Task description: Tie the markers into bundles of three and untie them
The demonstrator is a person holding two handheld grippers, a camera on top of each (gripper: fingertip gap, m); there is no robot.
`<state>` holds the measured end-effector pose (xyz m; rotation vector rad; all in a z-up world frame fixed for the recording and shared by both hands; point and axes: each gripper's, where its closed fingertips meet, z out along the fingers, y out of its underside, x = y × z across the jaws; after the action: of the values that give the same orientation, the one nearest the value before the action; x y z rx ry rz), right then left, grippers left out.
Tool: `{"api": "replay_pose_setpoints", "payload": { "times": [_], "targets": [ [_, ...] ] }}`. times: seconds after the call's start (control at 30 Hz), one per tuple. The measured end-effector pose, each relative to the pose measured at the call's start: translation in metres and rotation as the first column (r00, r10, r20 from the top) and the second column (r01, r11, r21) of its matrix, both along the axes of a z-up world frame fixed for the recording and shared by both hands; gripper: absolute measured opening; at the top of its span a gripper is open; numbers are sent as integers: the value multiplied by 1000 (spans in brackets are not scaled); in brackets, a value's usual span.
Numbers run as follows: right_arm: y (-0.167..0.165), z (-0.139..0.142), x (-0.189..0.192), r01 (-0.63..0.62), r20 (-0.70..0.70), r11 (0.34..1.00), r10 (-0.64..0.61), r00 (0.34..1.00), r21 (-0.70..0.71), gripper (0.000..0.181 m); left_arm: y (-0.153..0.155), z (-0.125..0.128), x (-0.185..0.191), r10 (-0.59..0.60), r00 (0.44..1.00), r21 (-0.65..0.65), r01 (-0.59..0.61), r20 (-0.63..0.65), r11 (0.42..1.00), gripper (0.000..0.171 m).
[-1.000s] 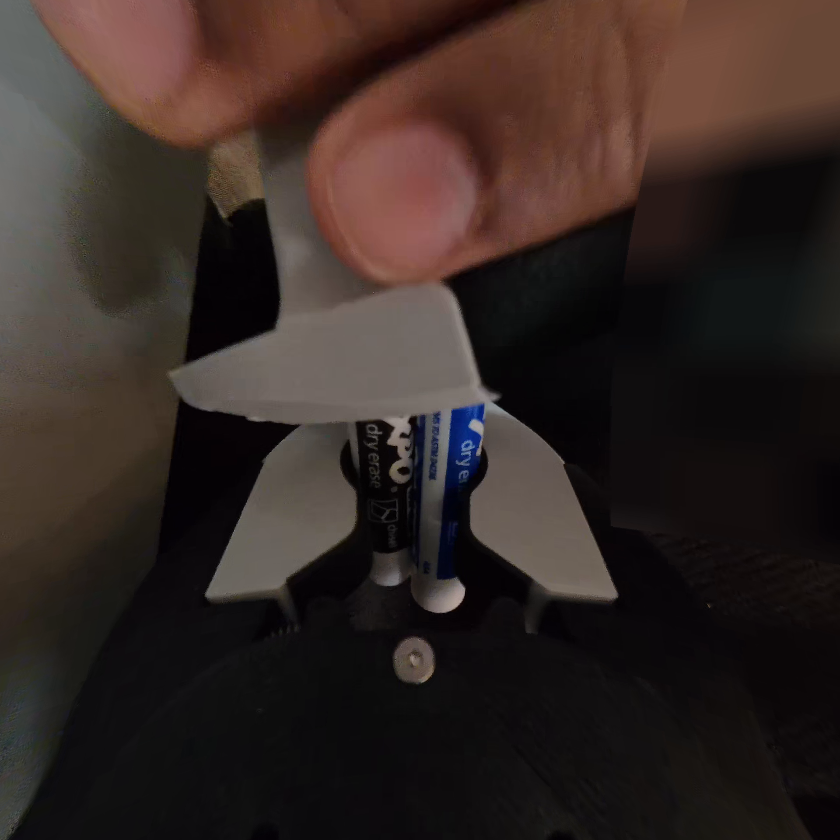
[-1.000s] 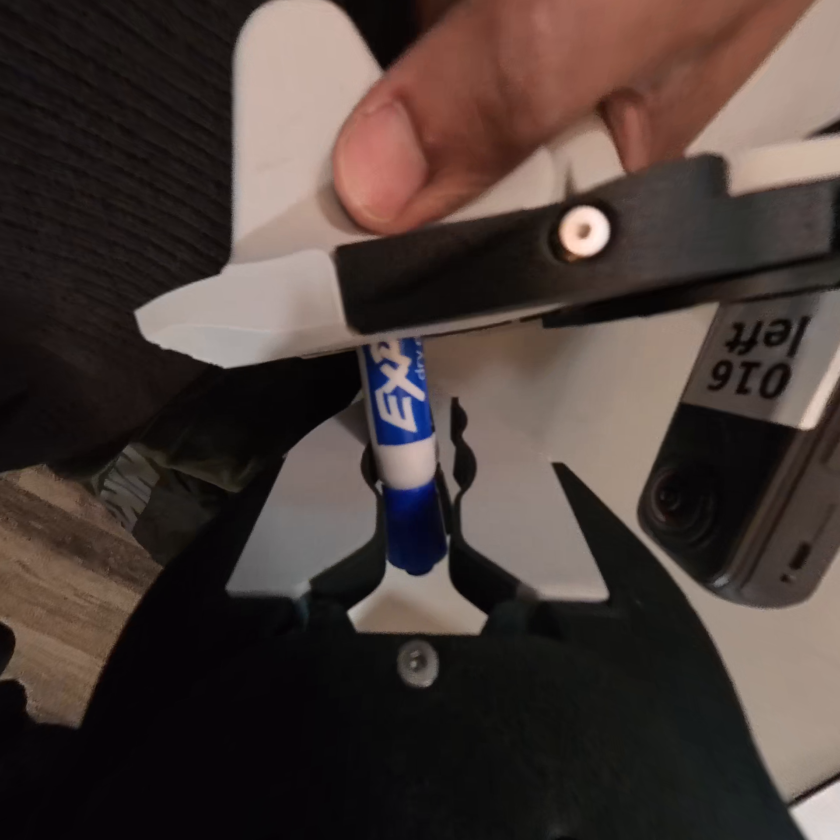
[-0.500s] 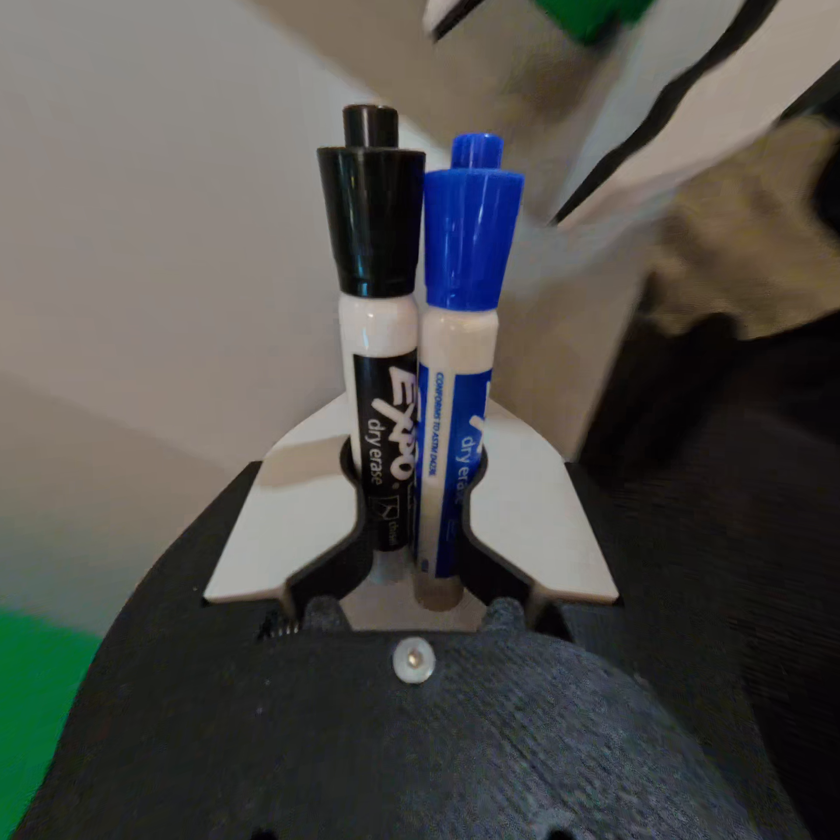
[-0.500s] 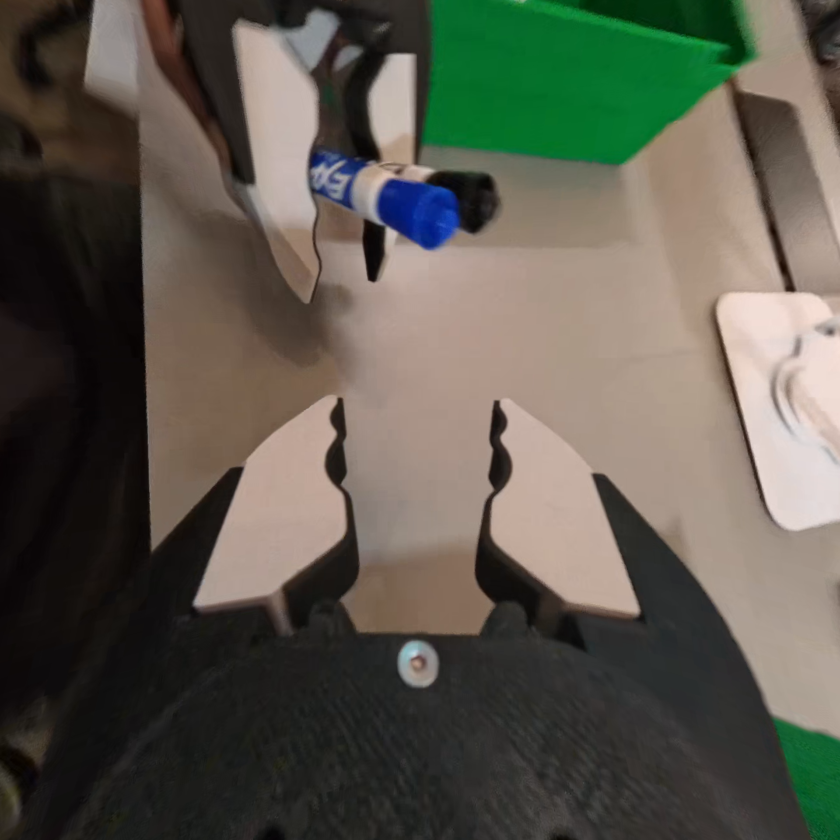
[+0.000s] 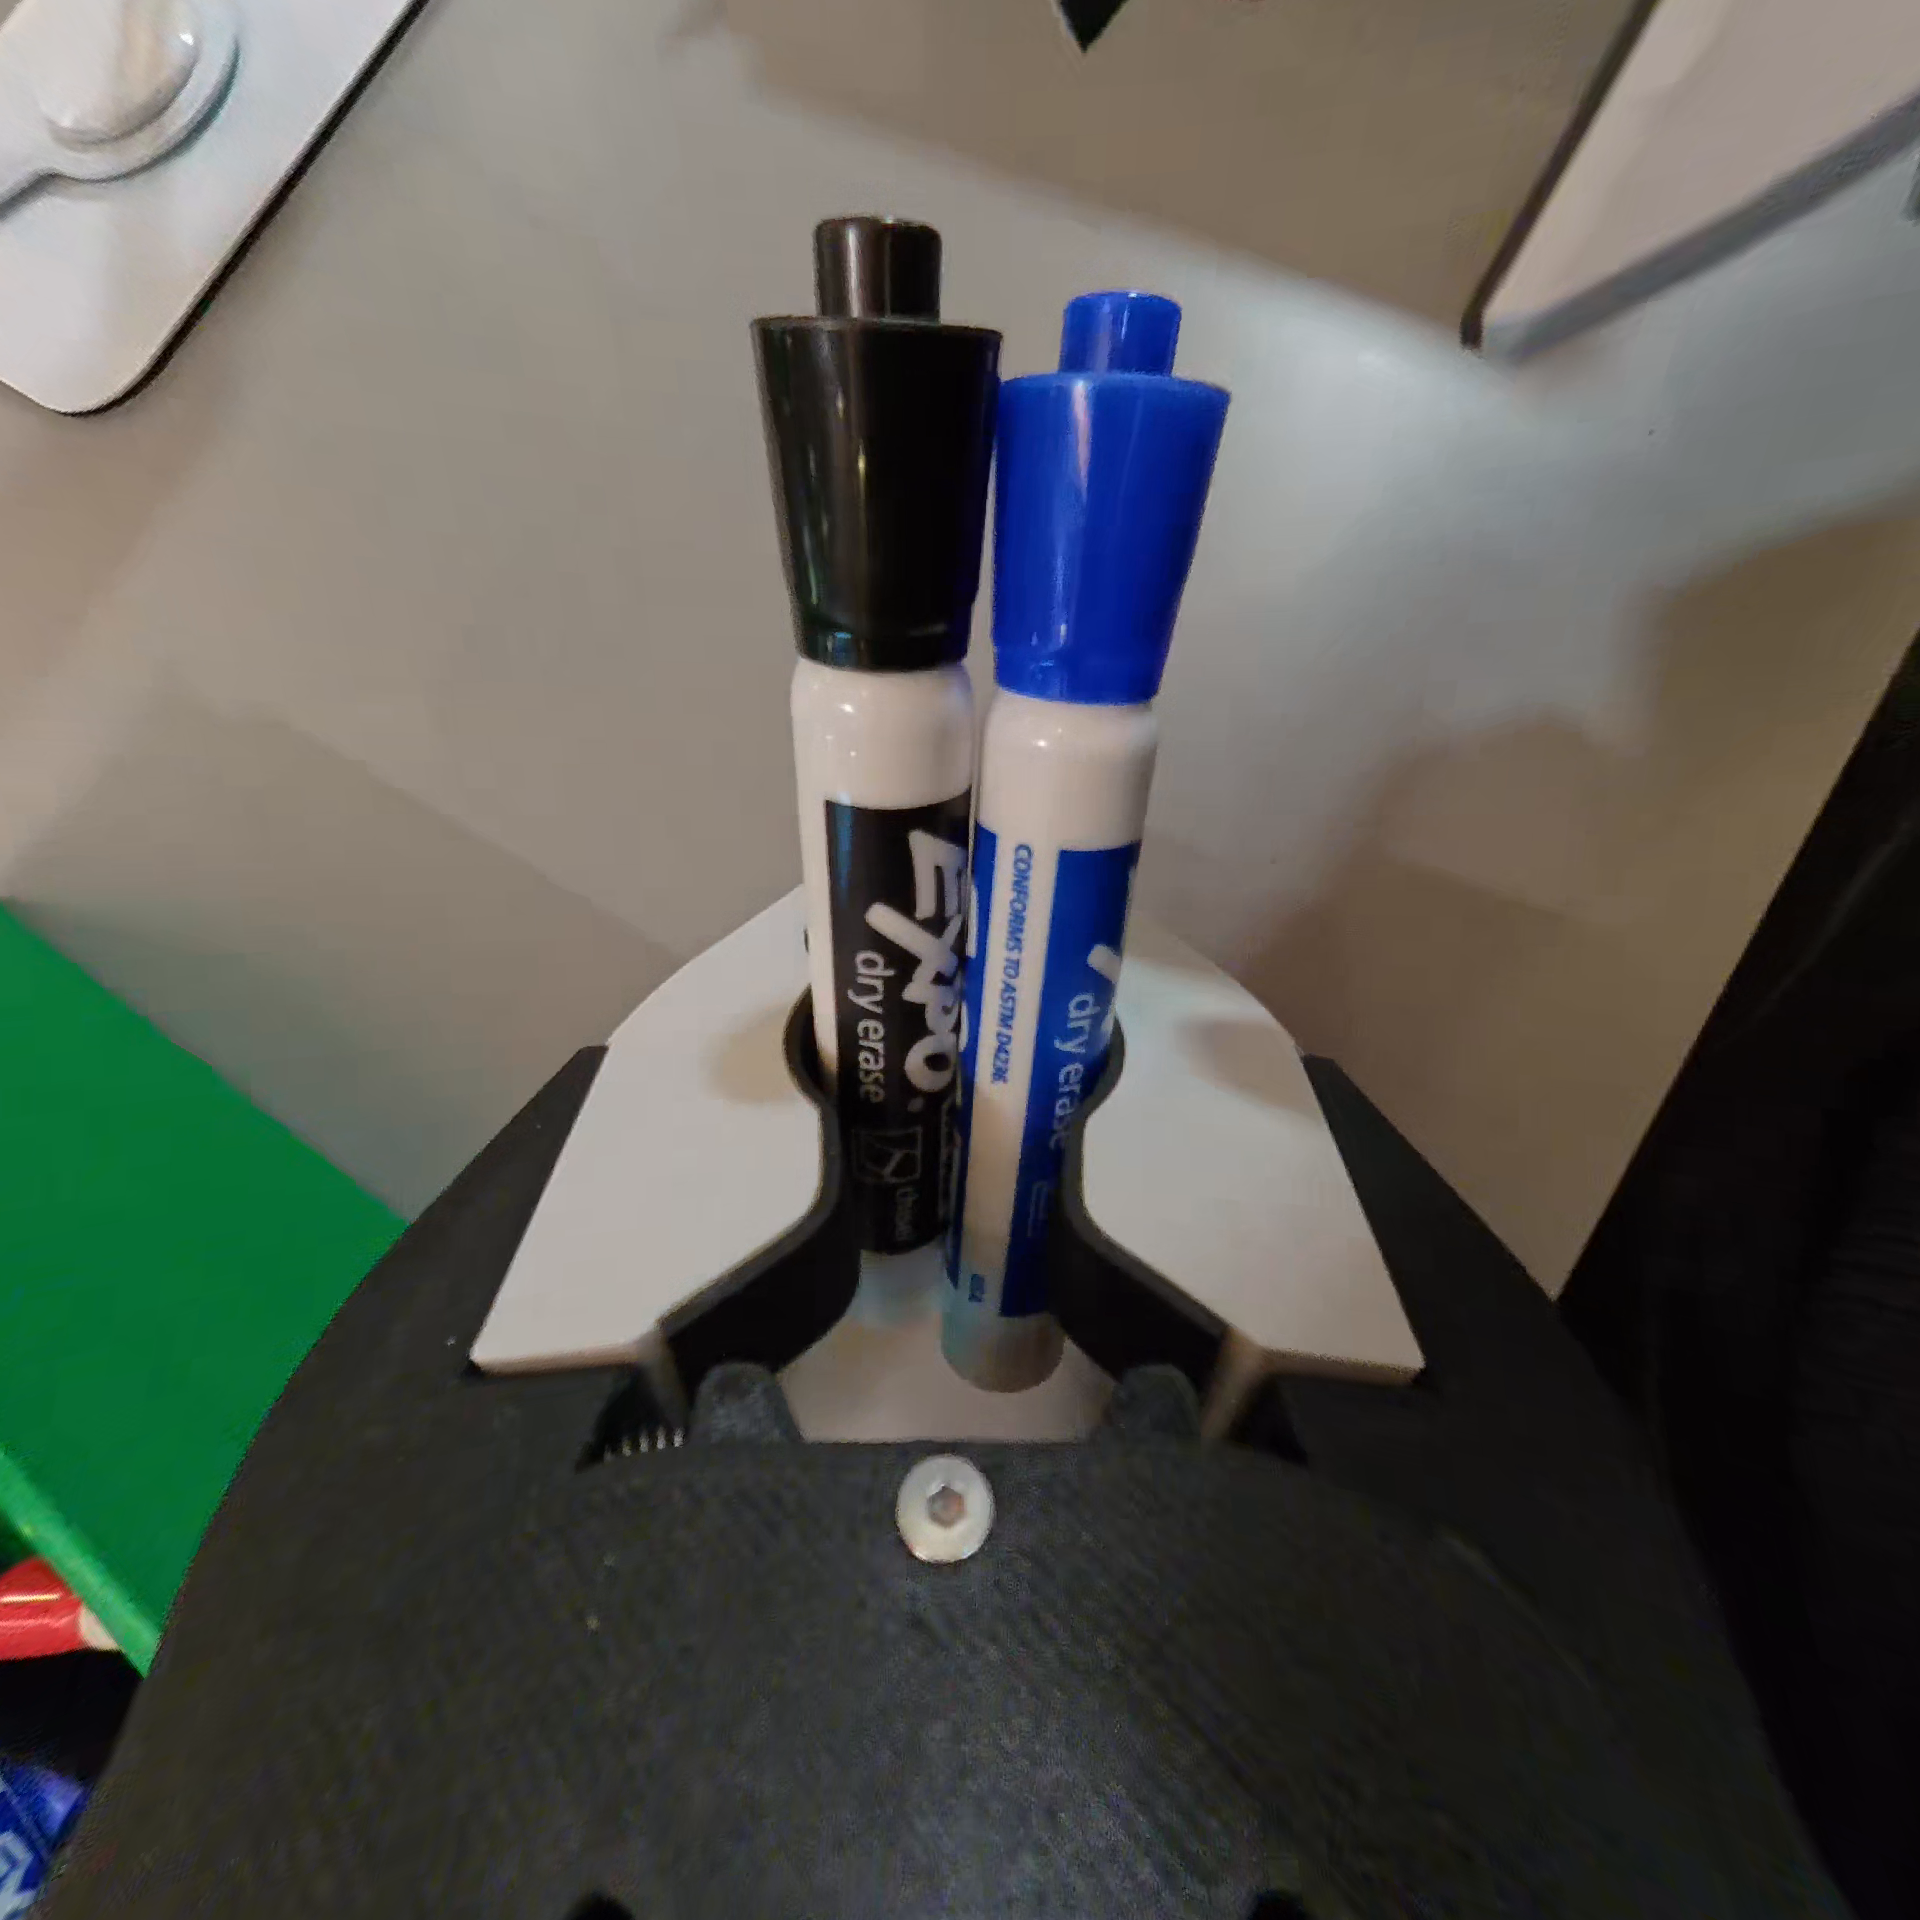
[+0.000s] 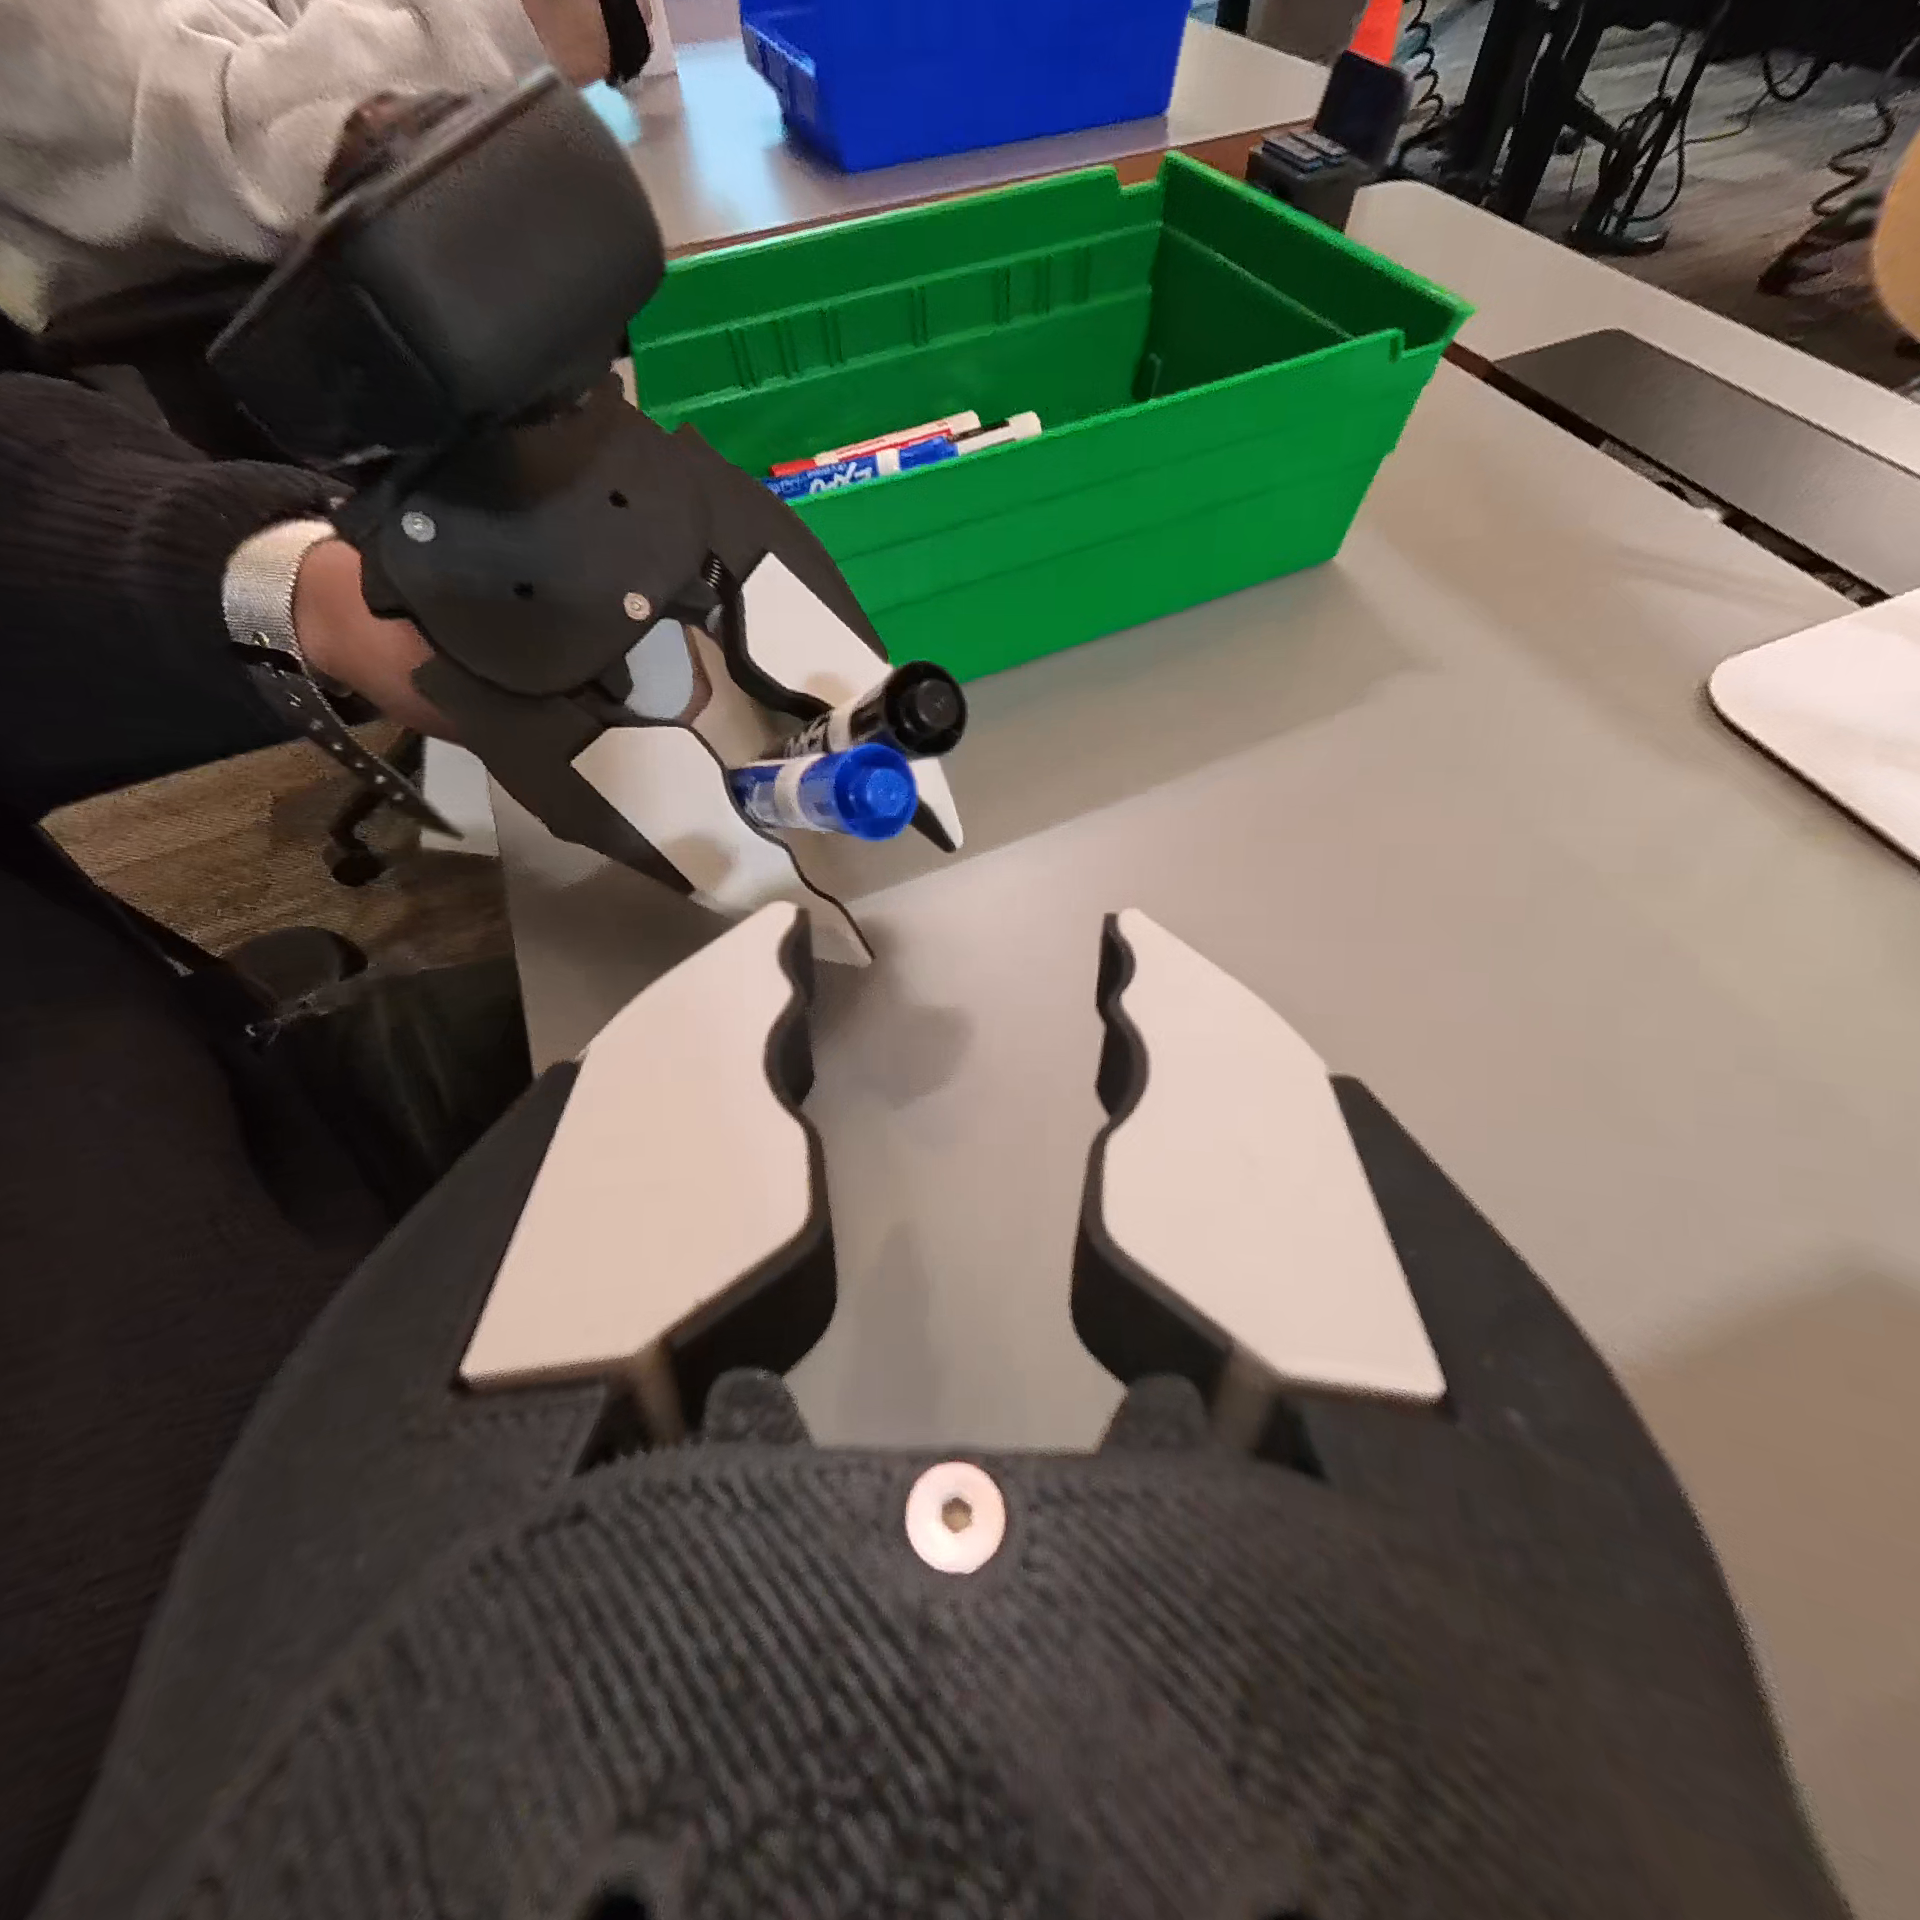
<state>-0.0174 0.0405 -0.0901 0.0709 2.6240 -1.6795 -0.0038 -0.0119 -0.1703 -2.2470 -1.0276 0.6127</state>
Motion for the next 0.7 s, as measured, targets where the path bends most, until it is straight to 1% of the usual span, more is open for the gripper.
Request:
{"api": "replay_pose_setpoints", "payload": {
  "times": [0.1, 0.2, 0.3, 0.43, 0.57, 0.7],
  "targets": [
    [-5, 1, 6, 0, -24, 1000, -1, 1000, -14, 54, 0, 3, 2, -2, 1000, 61, 1, 13, 998, 43],
    [-5, -2, 4, 12, -30, 1000, -12, 999, -18, 52, -2, 9, 3, 0, 1000, 115, -2, 15, 993, 43],
    [-4, -6, -3, 40, 19, 999, -39, 999, -37, 49, 0, 15, 6, -3, 1000, 155, 0, 15, 988, 43],
    [-10, -4, -11, 52, 103, 996, -44, 994, -77, 45, 0, 18, 18, -6, 1000, 143, 5, 10, 990, 43],
    [-35, 16, -15, 4, 92, 993, 6, 996, -117, 41, -11, 16, 38, 25, 1000, 113, -26, 12, 993, 43],
    [-83, 40, -2, -115, 43, 985, 121, 992, -130, 41, -27, 16, 61, 85, 996, 114, -86, 20, 990, 43]
  ]
}}
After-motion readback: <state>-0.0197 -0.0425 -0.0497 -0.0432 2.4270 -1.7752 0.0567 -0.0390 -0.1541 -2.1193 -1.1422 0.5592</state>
